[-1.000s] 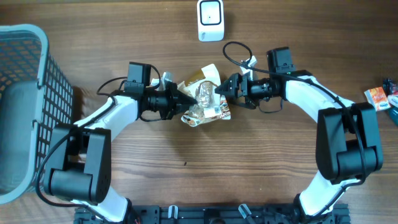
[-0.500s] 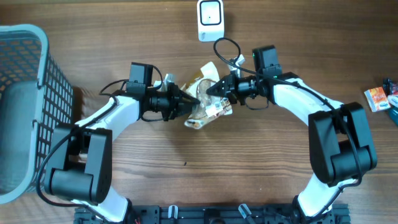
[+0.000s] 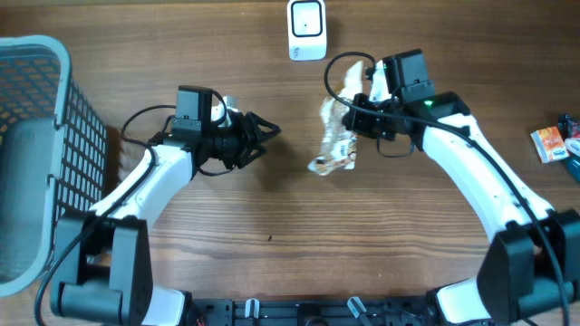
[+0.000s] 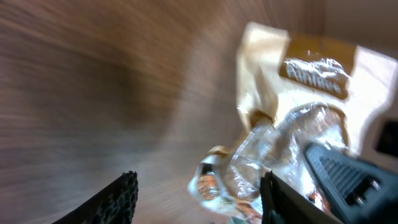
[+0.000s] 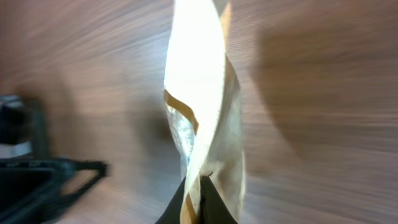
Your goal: Scan the item barcode
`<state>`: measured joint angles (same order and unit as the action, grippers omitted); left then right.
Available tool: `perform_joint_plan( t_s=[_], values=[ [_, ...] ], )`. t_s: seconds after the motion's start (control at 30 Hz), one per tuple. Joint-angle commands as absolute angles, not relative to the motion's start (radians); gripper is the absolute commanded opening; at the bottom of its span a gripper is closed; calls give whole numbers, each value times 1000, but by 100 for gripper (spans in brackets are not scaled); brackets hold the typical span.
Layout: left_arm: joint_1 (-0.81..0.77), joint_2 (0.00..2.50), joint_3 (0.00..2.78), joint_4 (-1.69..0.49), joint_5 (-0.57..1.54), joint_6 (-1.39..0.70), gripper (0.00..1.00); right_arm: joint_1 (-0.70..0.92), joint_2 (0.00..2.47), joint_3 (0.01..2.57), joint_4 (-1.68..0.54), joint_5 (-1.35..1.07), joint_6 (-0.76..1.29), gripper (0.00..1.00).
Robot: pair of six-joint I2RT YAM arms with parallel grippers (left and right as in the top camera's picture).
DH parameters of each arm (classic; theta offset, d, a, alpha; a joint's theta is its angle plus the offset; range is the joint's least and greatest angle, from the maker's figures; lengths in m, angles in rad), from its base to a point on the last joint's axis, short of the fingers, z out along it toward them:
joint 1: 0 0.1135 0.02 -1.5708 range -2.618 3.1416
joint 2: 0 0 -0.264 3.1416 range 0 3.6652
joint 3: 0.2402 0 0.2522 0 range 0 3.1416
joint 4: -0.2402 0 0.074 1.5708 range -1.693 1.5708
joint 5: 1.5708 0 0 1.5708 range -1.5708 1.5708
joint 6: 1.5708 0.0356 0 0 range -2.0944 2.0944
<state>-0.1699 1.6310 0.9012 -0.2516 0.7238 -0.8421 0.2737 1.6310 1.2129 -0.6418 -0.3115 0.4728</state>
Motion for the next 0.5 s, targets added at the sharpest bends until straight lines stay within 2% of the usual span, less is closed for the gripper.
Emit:
perform_joint_plan(
  t_s=[0.0,0.07,0.17,0.37,0.47],
  values=[
    [-165,1572,904,-286,521,-815,66,313,1573,1233,-690,139,363,5],
    [-168,1571,903,-336,443,-812,65,397,1584,1232,-756,407,363,5],
    [-173,1571,903,-381,366,-789,64,495,1633,1232,-783,526,369,5],
    [-173,1571,903,-488,233,-789,66,682,1815,1232,-753,621,366,5],
    [-173,1571,903,-498,229,-788,68,745,1871,1232,-746,527,367,8]
  ],
)
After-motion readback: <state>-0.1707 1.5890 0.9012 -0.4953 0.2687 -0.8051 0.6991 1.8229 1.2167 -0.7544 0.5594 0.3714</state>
